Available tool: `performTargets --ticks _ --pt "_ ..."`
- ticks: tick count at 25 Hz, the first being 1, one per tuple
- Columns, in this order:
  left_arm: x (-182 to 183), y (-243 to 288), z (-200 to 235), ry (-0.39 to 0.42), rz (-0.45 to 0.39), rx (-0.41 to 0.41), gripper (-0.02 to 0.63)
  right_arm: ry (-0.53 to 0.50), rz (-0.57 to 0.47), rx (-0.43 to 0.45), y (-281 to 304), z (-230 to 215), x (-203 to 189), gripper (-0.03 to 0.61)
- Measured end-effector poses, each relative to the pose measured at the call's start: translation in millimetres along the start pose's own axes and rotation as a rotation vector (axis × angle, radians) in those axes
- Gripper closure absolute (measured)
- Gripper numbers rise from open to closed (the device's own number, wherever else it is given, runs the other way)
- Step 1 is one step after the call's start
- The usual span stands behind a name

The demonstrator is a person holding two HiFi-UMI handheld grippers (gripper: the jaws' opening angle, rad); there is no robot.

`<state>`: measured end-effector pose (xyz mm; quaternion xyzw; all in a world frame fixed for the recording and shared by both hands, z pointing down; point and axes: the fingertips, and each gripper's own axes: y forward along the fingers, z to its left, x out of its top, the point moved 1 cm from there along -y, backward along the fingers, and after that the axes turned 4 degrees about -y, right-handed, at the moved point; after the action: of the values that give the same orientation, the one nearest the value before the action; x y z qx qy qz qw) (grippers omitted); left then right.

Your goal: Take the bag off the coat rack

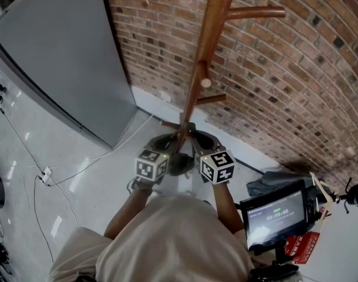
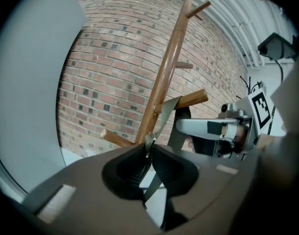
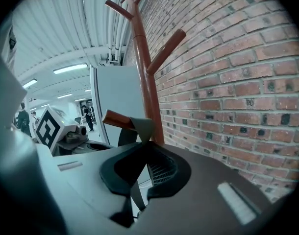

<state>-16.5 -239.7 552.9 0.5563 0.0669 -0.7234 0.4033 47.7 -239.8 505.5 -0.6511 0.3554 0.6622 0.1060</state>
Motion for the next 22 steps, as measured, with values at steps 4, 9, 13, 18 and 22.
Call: performTargets --ticks 4,9,13,18,22 --pt "4.9 -8.0 -6.6 0.000 -0.012 -0.001 0.571 0.005 -0.013 0.003 -7.5 3.1 4.6 0.570" --pt "11.8 -16.7 -12.3 -0.018 -0.032 0.000 0.571 0.011 -0.022 0.010 -18.0 6.6 9.3 0.569" --pt "16.6 -31.6 -13.5 -0.033 -0.051 0.011 0.571 0.020 -0.031 0.001 -30.2 10.0 15.6 0.571" --pt "18.7 -38.1 -15.5 -0.021 -0.044 0.003 0.571 0.050 -0.029 -0.004 -33.6 9.6 16.7 0.571" --pt "20.4 -43.7 -26.9 0.005 -0.035 -0.013 0.571 0.058 -0.041 -0.007 -41.2 12.9 19.5 0.571"
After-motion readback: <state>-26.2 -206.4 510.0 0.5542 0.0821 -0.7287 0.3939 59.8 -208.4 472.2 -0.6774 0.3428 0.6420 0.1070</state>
